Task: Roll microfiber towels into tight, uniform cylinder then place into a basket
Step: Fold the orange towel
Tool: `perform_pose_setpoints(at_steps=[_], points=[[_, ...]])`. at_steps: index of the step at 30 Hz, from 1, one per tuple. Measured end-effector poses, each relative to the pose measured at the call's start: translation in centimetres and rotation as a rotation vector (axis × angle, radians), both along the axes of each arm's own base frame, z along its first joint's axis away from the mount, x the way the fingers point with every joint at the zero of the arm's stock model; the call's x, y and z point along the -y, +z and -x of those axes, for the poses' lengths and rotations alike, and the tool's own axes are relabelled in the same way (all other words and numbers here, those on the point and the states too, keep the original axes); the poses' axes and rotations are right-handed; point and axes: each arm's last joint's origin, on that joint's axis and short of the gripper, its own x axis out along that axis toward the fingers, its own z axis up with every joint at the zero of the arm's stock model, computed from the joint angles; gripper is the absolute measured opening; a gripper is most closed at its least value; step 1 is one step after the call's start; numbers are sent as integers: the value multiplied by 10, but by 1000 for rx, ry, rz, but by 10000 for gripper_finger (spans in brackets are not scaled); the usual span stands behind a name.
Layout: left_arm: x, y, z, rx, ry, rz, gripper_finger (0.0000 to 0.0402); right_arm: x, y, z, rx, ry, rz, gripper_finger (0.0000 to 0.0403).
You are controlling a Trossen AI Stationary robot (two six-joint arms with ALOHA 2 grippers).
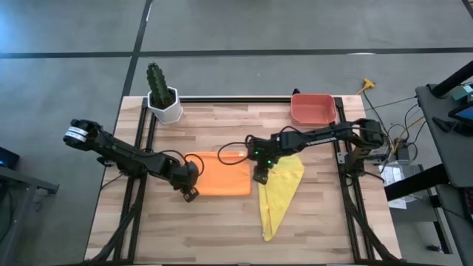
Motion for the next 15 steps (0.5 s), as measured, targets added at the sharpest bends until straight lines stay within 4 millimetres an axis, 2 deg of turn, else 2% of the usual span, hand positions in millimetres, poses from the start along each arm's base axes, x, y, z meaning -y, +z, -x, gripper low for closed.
perform_pose_setpoints(at_steps=[4,9,13,15], points=[[3,3,-12,101,133,96,2,5,3,-22,58,16,107,155],[9,3,-24,112,197,195,2,16,-21,-41,-3,67,51,155],[18,5,-31,76,138,299,1,26,-41,-46,-133,47,14,155],[22,10,-32,66,76,334,1,30,-41,-47,-138,27,10,155]])
